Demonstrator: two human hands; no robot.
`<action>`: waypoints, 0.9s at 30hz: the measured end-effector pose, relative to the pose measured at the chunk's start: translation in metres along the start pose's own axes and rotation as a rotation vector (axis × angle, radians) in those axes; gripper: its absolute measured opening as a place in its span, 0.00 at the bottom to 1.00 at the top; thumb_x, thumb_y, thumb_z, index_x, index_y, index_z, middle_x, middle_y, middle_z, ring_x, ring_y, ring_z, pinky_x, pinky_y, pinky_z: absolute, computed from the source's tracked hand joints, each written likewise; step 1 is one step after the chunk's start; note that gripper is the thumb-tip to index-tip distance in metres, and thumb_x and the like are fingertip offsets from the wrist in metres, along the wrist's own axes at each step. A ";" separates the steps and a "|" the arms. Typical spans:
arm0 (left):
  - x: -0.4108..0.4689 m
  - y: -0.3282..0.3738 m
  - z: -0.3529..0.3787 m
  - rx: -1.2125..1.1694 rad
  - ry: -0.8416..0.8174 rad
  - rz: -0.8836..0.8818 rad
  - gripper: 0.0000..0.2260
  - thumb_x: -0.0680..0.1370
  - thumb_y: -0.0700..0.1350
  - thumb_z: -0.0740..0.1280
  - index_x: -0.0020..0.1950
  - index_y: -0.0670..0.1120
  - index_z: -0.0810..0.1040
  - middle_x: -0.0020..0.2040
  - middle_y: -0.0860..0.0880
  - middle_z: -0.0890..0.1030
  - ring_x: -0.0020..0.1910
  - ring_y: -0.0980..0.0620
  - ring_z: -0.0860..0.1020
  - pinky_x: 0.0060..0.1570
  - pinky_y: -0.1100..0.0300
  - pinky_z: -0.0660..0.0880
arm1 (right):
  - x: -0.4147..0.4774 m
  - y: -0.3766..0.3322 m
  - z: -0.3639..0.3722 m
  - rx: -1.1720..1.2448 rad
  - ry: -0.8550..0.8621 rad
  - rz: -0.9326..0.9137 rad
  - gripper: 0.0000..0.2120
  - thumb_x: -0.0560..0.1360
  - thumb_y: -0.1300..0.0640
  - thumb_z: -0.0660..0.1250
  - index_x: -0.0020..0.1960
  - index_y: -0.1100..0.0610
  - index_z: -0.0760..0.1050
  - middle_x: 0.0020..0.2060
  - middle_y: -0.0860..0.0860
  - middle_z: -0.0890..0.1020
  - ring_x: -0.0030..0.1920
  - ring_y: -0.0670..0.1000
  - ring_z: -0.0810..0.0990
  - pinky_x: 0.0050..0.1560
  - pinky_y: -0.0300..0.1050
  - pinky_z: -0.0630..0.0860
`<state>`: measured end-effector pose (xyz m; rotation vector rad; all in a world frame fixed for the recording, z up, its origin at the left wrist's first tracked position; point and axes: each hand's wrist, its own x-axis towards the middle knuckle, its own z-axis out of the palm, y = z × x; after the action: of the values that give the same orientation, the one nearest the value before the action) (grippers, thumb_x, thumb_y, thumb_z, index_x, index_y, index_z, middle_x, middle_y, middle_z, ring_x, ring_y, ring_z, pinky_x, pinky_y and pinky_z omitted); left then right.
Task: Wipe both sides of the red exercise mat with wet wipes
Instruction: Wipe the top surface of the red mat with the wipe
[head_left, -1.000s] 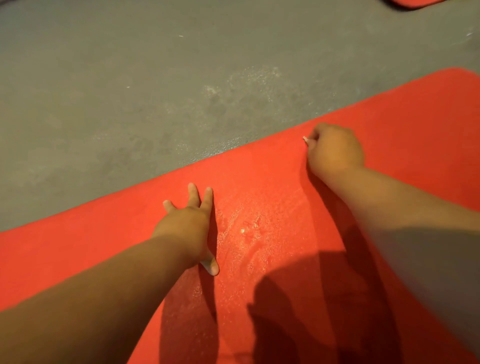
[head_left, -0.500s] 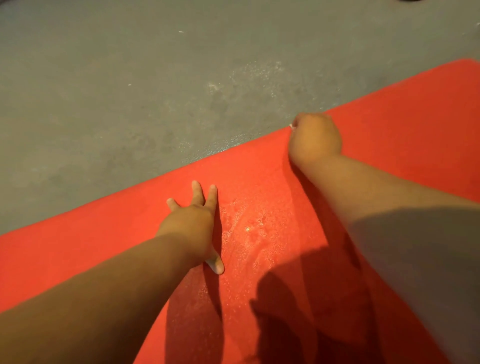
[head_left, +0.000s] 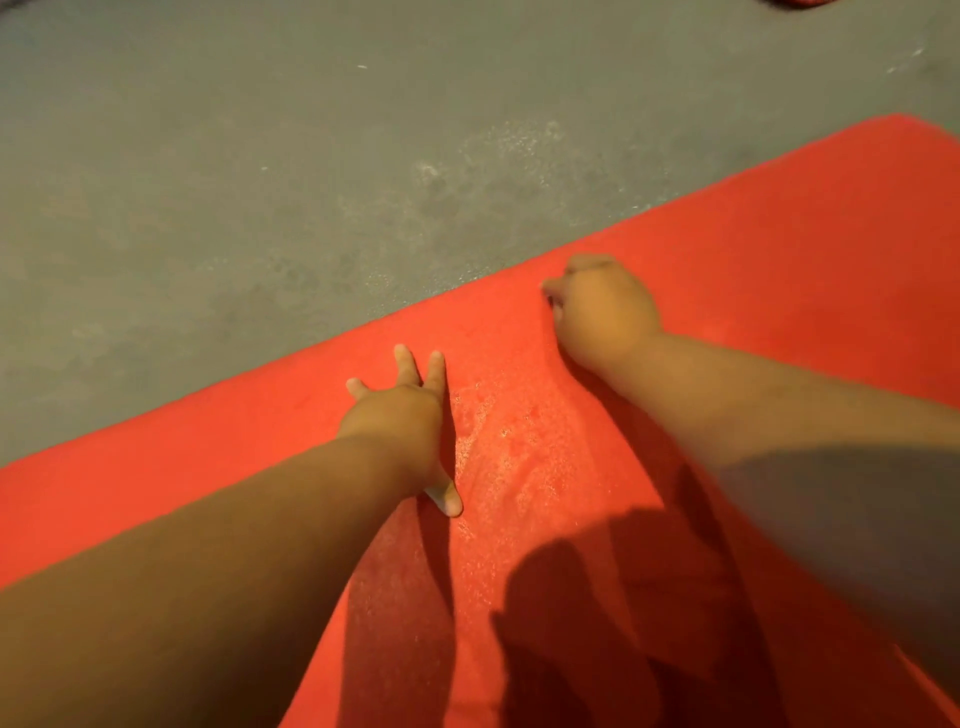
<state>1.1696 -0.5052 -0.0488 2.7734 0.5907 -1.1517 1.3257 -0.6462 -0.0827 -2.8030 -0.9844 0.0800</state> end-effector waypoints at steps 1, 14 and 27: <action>-0.001 -0.001 0.000 0.007 0.007 0.000 0.70 0.55 0.57 0.82 0.76 0.49 0.31 0.76 0.43 0.33 0.70 0.22 0.49 0.67 0.38 0.62 | -0.022 -0.016 0.001 0.029 -0.011 -0.093 0.09 0.74 0.60 0.62 0.50 0.57 0.80 0.44 0.56 0.77 0.51 0.60 0.76 0.44 0.49 0.73; -0.029 -0.015 0.025 -0.012 0.175 0.154 0.50 0.67 0.62 0.75 0.79 0.50 0.50 0.79 0.46 0.47 0.74 0.30 0.52 0.69 0.42 0.61 | -0.120 -0.052 -0.002 0.011 -0.130 -0.179 0.09 0.76 0.60 0.62 0.49 0.57 0.81 0.41 0.53 0.76 0.50 0.59 0.77 0.46 0.47 0.73; -0.174 -0.045 0.022 -0.881 -0.031 0.409 0.07 0.74 0.45 0.72 0.52 0.47 0.83 0.42 0.52 0.84 0.44 0.53 0.82 0.50 0.54 0.80 | -0.224 -0.109 -0.131 1.018 -0.416 0.364 0.07 0.74 0.68 0.67 0.40 0.59 0.73 0.30 0.50 0.82 0.26 0.43 0.78 0.26 0.33 0.71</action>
<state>1.0254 -0.5237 0.0602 1.9763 0.3663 -0.6214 1.0976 -0.7211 0.0641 -1.9682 -0.2919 0.9394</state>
